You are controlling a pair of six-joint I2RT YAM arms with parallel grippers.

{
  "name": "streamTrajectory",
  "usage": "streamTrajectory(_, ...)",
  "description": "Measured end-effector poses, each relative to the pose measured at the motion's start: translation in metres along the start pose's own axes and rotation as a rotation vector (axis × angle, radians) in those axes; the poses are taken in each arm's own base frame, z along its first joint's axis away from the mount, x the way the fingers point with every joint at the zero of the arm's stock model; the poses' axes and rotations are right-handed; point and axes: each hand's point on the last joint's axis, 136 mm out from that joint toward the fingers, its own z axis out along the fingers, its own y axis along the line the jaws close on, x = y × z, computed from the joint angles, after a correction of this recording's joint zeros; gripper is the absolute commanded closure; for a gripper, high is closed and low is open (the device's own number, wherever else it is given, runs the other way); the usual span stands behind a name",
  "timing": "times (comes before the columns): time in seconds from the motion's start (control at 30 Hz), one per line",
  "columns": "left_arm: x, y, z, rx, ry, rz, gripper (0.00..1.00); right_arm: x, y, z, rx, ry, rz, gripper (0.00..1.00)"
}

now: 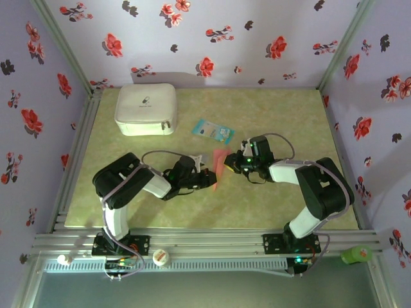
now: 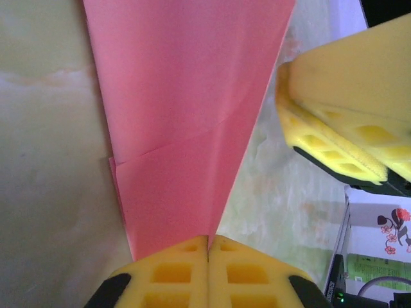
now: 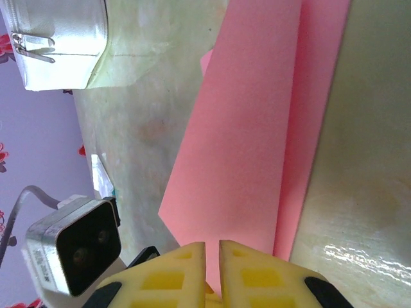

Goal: Fold a paper plane with a square sheet of paper (pick it up from the middle)
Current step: Fold the wing for the fifth time at the center of the table.

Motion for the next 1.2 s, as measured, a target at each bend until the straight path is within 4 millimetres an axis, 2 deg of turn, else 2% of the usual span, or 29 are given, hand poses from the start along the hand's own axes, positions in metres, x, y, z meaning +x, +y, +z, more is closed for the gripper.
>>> streamTrajectory(0.7,-0.006,-0.002,-0.004,0.086,-0.034,-0.061,1.0,0.001,0.002,0.001,-0.01,0.009,-0.003,0.86)
streamTrajectory(0.9,-0.004,-0.001,-0.004,0.087,-0.025,-0.073,1.0,0.0,0.01,0.002,-0.033,0.024,-0.022,0.88)
streamTrajectory(1.1,-0.004,0.0,-0.006,0.09,-0.021,-0.102,1.0,-0.002,0.021,0.013,-0.052,0.055,-0.066,0.9)
streamTrajectory(1.2,-0.004,0.001,-0.007,0.092,-0.02,-0.118,1.0,-0.003,0.02,0.02,-0.05,0.07,-0.072,0.9)
